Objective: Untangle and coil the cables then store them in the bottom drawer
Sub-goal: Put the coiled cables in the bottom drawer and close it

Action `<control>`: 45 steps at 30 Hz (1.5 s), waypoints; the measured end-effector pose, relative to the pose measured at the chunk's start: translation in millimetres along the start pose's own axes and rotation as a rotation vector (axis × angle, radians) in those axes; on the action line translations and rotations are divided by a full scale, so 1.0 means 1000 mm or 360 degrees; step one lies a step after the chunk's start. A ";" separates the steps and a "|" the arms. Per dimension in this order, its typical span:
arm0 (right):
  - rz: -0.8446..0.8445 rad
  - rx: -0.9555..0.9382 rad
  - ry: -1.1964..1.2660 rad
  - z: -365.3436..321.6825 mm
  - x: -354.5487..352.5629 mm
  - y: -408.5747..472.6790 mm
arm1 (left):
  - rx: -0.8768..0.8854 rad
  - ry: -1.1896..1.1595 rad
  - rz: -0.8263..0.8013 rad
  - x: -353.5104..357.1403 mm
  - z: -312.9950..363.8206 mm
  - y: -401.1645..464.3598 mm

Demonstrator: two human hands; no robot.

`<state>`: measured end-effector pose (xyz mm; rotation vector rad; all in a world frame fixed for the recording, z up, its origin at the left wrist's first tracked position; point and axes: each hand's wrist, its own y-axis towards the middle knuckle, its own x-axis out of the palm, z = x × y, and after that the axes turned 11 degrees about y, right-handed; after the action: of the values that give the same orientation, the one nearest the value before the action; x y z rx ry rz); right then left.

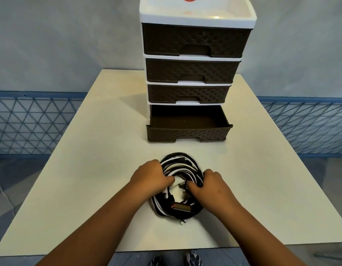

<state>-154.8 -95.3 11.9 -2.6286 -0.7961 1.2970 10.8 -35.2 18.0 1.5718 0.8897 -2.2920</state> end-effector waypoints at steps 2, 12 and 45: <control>0.0024 -0.0010 0.0101 0.004 0.001 0.002 | 0.0025 -0.0054 -0.0001 0.003 0.000 -0.003; 0.0223 -0.0111 0.0718 0.006 0.000 -0.002 | 0.0095 -0.0391 -0.0004 -0.004 0.006 -0.004; -0.0495 0.0134 0.0503 -0.077 -0.122 0.170 | -0.0225 -0.0742 -0.0670 -0.116 0.080 0.138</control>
<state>-87.7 -291.5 93.8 -2.4308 -1.0164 0.7942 64.7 -208.9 93.6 0.7869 1.2994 -2.6328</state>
